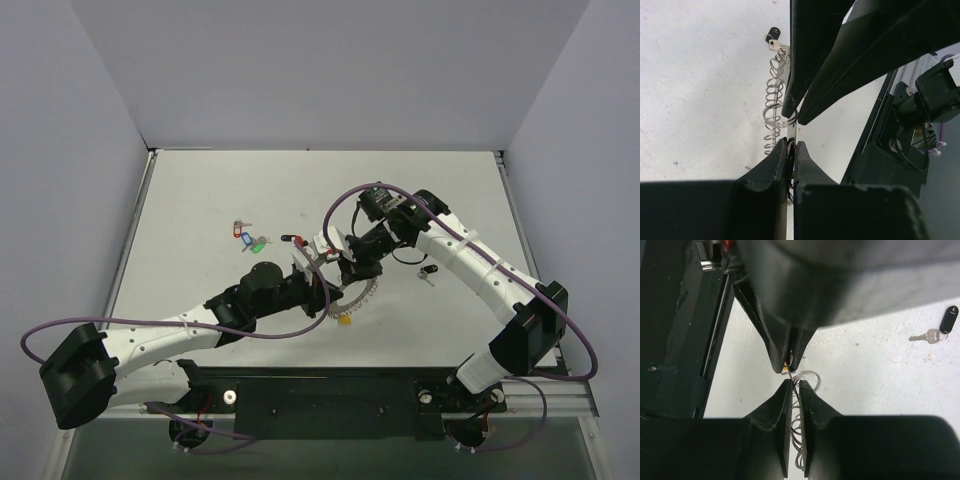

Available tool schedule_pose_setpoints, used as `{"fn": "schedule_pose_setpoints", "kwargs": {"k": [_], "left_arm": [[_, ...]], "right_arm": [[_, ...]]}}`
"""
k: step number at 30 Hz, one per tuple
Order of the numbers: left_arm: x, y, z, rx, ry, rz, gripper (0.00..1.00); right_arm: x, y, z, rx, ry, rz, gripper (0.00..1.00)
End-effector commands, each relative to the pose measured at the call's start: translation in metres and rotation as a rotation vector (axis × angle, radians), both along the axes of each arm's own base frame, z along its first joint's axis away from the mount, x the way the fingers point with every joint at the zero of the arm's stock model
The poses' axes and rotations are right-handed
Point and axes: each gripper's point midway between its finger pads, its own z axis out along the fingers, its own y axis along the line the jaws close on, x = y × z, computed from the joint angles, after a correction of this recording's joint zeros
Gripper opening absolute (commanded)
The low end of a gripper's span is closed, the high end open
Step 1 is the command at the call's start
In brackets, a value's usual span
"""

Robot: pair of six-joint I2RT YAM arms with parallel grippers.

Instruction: Put the keys on the keyring

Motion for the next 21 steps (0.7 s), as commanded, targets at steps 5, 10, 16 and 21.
{"fn": "schedule_pose_setpoints", "kwargs": {"k": [5,10,16,21], "left_arm": [[0.002,-0.006,0.052,-0.153,-0.090,-0.012,0.00],[0.002,-0.005,0.051,-0.155,-0.085,-0.007,0.00],[0.004,-0.006,0.055,-0.172,-0.078,0.003,0.00],[0.005,-0.005,0.060,-0.193,-0.067,0.022,0.13]], "right_arm": [[-0.003,-0.007,0.011,0.027,0.058,-0.044,0.00],[-0.002,-0.011,0.018,0.078,0.093,-0.072,0.00],[-0.013,-0.005,0.018,0.127,0.170,-0.058,0.00],[-0.018,-0.002,0.011,0.135,0.237,-0.066,0.00]]}}
